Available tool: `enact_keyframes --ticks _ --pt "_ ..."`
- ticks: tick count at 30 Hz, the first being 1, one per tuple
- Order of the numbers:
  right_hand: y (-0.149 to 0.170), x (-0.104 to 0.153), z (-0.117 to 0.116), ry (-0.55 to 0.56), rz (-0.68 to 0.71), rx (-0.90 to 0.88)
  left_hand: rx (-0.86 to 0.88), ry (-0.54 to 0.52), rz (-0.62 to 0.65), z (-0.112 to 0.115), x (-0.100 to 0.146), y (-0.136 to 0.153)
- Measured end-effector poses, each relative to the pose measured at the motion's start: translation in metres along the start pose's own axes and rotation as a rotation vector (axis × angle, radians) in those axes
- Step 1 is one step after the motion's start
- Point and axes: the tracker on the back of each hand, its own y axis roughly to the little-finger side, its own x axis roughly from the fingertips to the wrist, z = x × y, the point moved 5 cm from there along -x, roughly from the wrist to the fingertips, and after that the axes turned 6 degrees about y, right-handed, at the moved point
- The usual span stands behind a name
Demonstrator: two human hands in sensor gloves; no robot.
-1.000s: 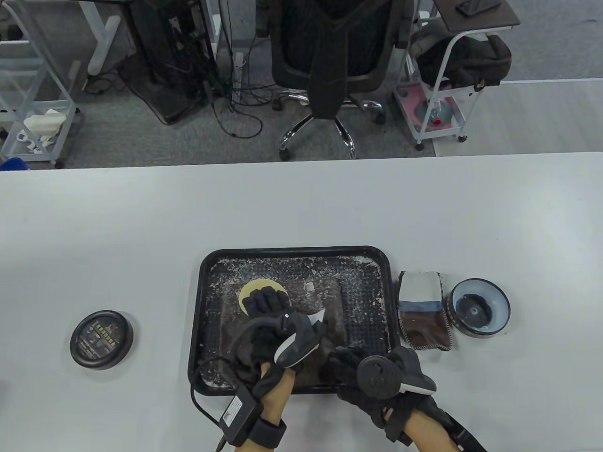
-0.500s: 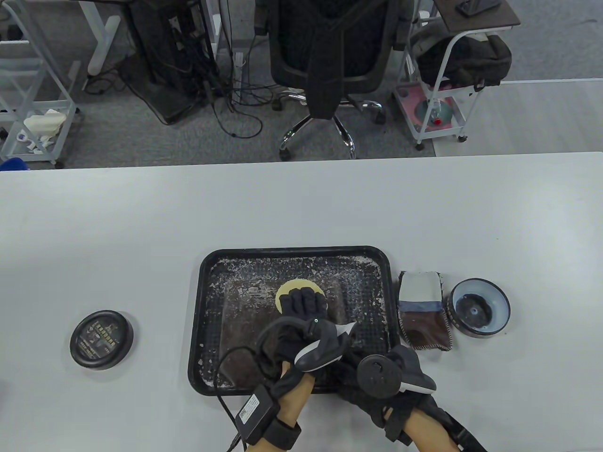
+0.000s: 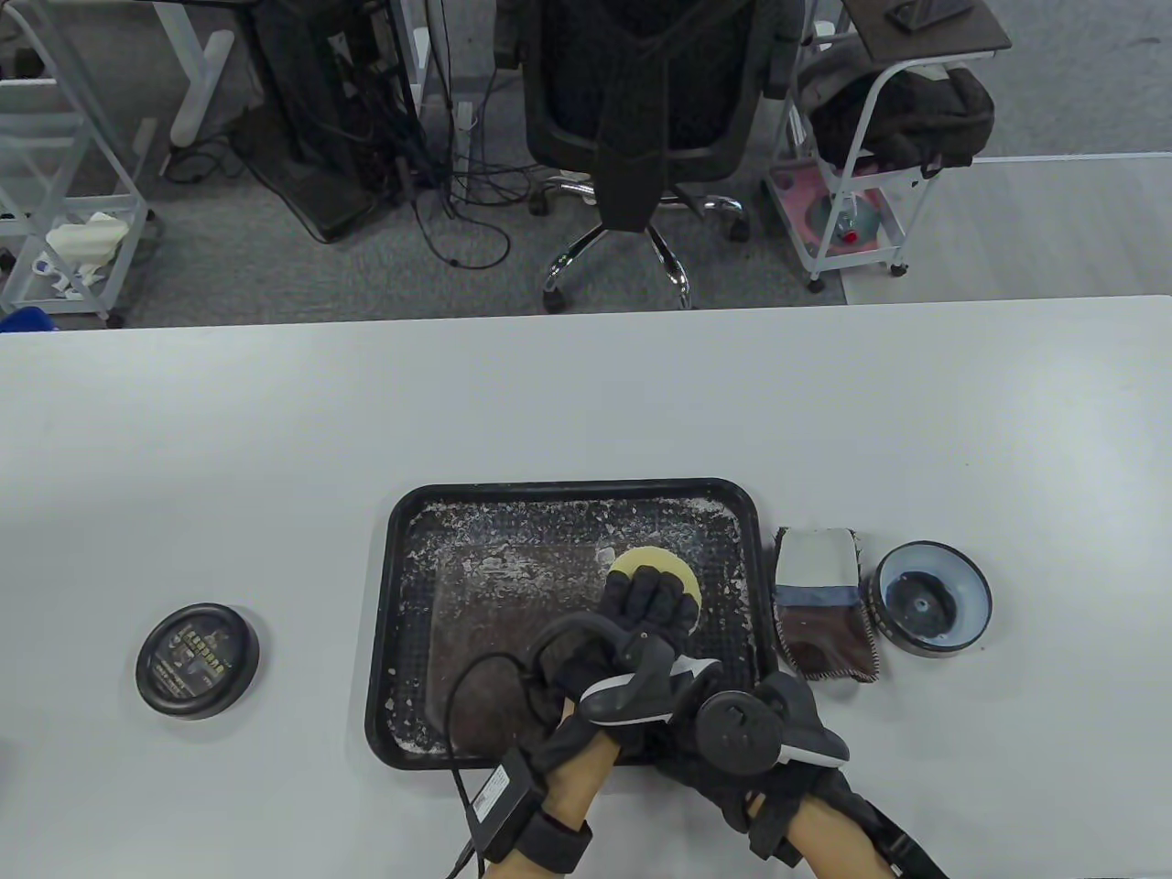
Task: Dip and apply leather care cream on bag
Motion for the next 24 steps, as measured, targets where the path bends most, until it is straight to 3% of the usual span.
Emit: enact_keyframes --ticks 13,24 --pt "-0.001 0.0 0.0 -0.003 -0.01 0.025 0.002 0.025 -0.055 0.004 0.015 0.024" --pt "-0.002 0.0 0.0 -0.001 -0.012 0.032 0.085 0.151 -0.176 0.03 0.047 0.082"
